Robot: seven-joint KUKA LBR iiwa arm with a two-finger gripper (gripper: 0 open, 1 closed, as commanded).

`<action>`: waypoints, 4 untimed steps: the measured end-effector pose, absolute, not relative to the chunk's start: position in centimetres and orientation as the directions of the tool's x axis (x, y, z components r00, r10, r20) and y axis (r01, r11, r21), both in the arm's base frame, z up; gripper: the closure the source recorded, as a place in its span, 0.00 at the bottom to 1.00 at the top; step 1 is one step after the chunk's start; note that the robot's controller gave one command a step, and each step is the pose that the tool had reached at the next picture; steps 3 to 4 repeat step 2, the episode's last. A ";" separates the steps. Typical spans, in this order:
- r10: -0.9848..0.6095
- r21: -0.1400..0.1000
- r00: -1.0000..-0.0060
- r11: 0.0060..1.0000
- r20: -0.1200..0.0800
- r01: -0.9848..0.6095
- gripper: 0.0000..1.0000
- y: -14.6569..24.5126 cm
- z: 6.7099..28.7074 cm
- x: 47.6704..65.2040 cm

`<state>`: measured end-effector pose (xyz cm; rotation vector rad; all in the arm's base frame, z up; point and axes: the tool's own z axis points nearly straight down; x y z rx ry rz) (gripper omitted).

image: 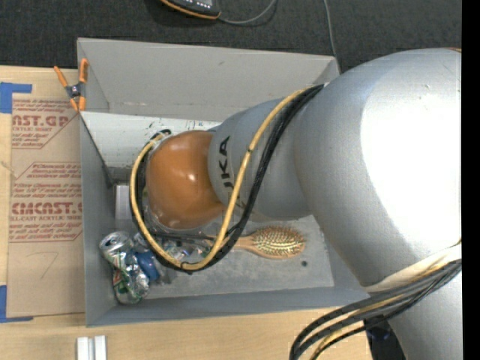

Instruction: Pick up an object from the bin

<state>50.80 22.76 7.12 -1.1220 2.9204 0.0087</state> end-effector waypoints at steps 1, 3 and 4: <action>-0.612 0.002 -0.791 0.791 -0.017 -0.612 1.00 23.5 7.0 51.9; -0.655 0.001 -0.755 0.755 -0.015 -0.655 1.00 22.9 6.9 50.6; -0.655 0.001 -0.755 0.755 -0.015 -0.655 1.00 22.9 6.9 50.6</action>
Offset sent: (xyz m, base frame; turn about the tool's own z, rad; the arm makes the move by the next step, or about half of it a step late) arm -0.0043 -0.0007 -0.0012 0.0045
